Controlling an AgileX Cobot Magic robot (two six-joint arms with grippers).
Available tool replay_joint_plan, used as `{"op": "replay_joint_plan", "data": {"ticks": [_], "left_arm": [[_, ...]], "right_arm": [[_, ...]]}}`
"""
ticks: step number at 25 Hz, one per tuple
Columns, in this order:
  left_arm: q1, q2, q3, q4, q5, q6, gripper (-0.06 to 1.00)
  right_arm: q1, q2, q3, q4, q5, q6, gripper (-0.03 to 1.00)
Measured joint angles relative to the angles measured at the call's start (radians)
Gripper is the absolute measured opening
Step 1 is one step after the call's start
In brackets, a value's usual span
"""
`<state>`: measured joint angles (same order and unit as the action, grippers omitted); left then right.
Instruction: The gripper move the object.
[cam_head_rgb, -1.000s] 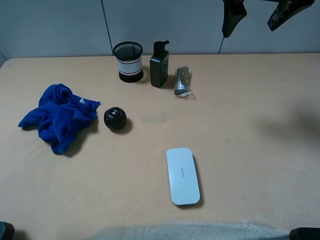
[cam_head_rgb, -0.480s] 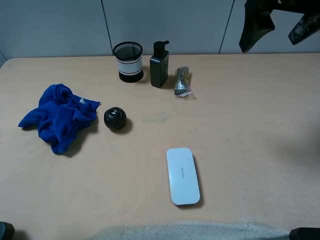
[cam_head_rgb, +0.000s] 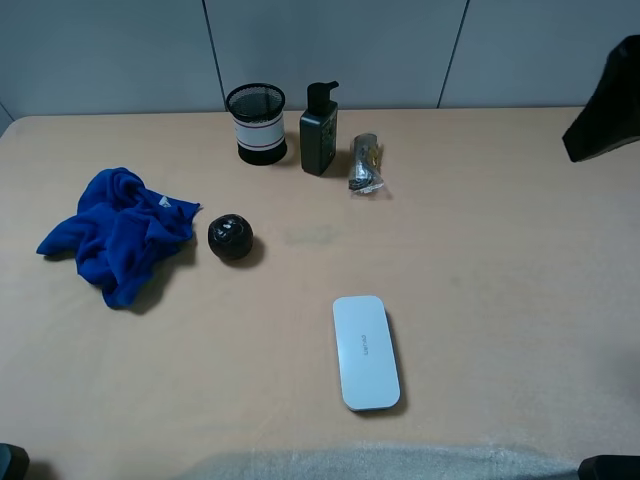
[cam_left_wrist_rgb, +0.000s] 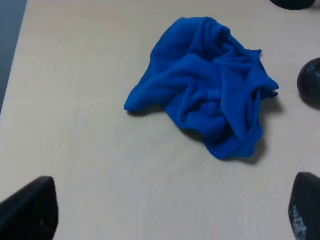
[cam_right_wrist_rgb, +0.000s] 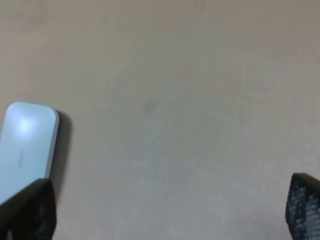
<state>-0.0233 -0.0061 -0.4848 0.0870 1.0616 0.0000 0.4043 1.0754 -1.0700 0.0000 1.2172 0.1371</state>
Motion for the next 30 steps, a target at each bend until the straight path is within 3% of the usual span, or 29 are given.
{"op": "replay_joint_plan", "data": {"ticks": [14, 25, 30], "left_arm": [[0.0, 0.0, 0.0, 0.0, 0.0, 0.0, 0.93], [0.0, 0.0, 0.0, 0.0, 0.0, 0.0, 0.93], [0.0, 0.0, 0.0, 0.0, 0.0, 0.0, 0.93]], "right_arm": [[-0.006, -0.435, 0.161, -0.021, 0.002, 0.0, 0.69], [-0.265, -0.871, 0.411, -0.036, -0.041, 0.0, 0.69], [-0.307, -1.019, 0.478, -0.037, -0.072, 0.0, 0.69]]}}
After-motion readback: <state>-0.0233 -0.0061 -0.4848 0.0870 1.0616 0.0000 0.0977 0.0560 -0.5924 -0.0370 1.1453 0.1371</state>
